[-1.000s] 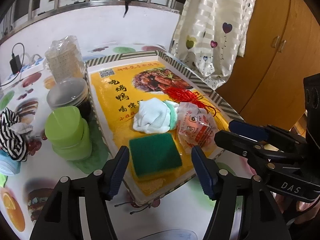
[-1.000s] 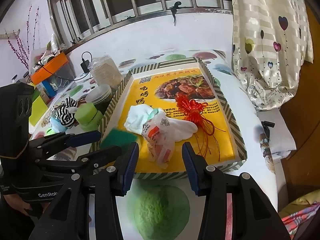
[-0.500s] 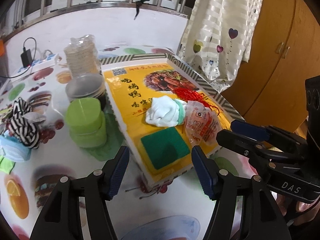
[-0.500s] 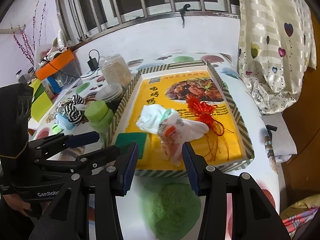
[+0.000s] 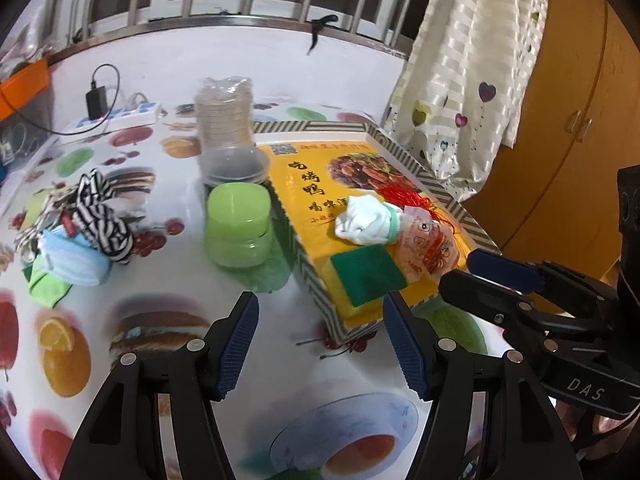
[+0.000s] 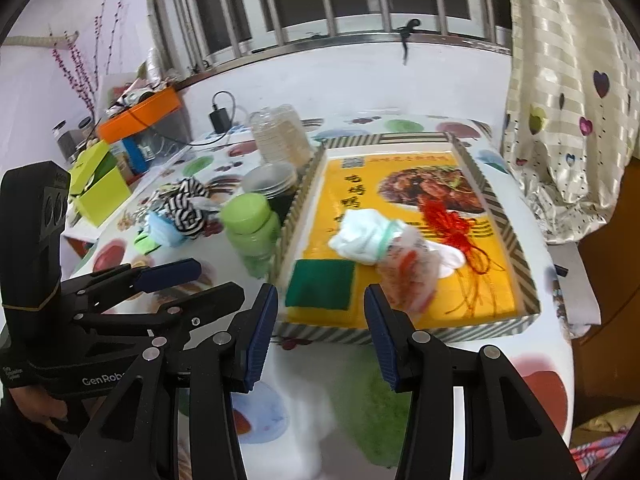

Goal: Organize soft objects
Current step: 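Move both open grippers away from the lid toward the cloth pile, then grasp the blue face mask with the left gripper while the right grasps the striped sock, then carry the blue mask and striped sock together over the yellow lid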

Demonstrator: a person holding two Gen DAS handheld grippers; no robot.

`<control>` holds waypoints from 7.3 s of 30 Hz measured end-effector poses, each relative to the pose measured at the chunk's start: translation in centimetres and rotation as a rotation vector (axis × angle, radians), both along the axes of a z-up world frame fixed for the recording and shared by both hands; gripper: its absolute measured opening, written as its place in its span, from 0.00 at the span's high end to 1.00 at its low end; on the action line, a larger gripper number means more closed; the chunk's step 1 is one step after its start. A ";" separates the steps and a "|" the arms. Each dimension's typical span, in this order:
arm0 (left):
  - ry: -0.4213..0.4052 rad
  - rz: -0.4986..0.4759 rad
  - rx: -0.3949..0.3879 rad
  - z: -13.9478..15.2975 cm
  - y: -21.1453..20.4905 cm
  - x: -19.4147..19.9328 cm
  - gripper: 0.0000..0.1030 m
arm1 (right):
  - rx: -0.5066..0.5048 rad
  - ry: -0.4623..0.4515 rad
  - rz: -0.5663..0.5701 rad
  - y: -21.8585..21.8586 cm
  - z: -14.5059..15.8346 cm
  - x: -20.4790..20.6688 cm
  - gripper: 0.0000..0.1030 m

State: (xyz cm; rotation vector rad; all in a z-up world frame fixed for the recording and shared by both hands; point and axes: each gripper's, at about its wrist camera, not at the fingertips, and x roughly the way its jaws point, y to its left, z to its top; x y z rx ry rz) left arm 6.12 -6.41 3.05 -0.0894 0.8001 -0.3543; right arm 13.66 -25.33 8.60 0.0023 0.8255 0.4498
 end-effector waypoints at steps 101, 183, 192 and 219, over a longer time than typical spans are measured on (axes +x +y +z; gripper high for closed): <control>0.032 0.420 -0.008 -2.2 17.3 0.0 0.38 | 0.022 0.041 0.363 16.8 -2.1 2.5 0.55; 0.036 0.400 -0.141 -2.3 19.8 1.9 0.90 | 0.031 0.036 0.365 18.0 -2.2 3.6 0.89; 0.035 0.396 -0.129 -1.9 19.2 -0.8 0.90 | 0.005 0.077 0.400 16.4 -3.4 0.9 0.88; 0.158 0.310 -0.145 -4.7 17.4 -0.7 0.74 | -0.027 0.166 0.402 15.0 -6.4 0.6 0.62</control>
